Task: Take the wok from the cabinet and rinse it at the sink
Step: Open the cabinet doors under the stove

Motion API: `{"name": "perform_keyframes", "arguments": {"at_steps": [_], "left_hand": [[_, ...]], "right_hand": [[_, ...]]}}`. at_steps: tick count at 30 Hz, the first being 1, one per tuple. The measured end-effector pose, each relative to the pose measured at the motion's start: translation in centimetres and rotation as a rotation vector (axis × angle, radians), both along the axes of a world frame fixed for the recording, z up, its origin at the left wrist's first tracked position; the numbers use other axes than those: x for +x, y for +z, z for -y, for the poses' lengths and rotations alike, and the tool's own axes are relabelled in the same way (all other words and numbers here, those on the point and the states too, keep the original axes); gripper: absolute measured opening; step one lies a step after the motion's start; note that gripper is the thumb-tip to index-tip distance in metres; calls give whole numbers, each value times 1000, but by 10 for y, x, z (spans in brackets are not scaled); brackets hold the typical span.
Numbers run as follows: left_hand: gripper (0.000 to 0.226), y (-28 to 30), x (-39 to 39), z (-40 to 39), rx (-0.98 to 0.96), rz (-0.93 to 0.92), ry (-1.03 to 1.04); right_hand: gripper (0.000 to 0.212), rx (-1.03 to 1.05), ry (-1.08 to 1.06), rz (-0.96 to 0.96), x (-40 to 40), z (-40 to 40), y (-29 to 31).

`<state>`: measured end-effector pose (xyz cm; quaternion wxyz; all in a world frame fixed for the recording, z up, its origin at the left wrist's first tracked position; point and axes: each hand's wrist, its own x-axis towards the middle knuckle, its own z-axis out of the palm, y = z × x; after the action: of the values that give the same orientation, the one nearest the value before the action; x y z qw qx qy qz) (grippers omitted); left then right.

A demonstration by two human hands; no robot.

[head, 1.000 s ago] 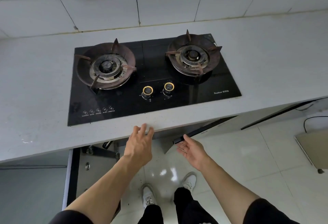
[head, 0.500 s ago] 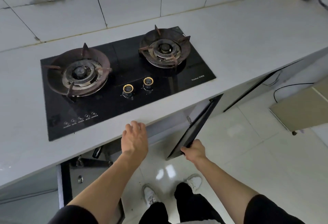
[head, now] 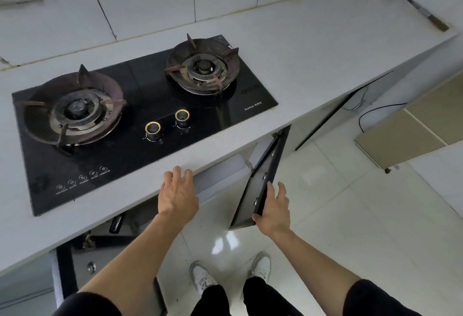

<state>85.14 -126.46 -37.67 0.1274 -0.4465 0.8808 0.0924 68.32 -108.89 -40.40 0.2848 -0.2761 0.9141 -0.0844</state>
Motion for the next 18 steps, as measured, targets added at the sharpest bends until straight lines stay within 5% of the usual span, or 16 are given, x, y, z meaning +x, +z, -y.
{"name": "perform_keyframes", "arguments": {"at_steps": [7, 13, 18], "left_hand": [[49, 2, -16, -9, -28, 77, 47], [56, -3, -29, -10, -13, -127, -96], [63, -1, -51, -13, -24, -87, -157]], "right_hand": [[104, 154, 174, -83, -26, -26, 1], [100, 50, 305, -197, -41, -46, 1], [96, 26, 328, -224, -50, -56, -1]]}}
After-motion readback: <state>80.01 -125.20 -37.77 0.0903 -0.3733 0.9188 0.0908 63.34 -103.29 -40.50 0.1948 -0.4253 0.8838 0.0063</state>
